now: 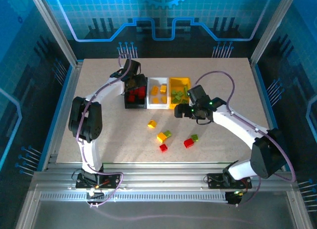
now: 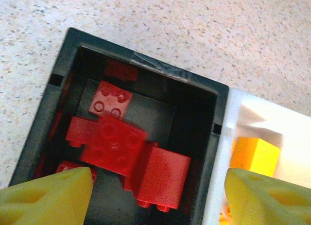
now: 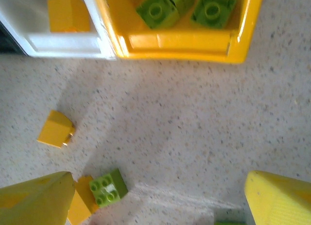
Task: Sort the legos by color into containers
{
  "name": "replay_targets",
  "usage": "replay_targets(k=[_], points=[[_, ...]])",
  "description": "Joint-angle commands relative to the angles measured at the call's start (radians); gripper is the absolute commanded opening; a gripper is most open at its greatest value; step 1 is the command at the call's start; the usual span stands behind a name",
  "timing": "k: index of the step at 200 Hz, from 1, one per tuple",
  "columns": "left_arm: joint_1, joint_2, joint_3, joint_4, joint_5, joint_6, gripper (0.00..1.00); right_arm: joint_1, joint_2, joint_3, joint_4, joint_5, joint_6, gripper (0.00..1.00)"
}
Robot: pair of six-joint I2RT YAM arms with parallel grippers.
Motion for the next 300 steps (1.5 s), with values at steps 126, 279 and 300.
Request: replay_targets(k=[126,279,300], points=[[-0.256,-0.654,-0.684,0.226,0.234,-0.129,0.99,0.123,-0.123,-0.266,-0.184,-0.073,0.096,0.85],[-0.242,-0.762,-0.834,0.146,0.178,-0.127,0.99,0.204,0.087,-0.210,-0.077,0.037,0.094,0.66],[-0.238,-0.762,-0.834,0.140,0.177,-0.127,0.99,0.206,0.093,-0.202,-0.080,0.042,0.087,0.59]])
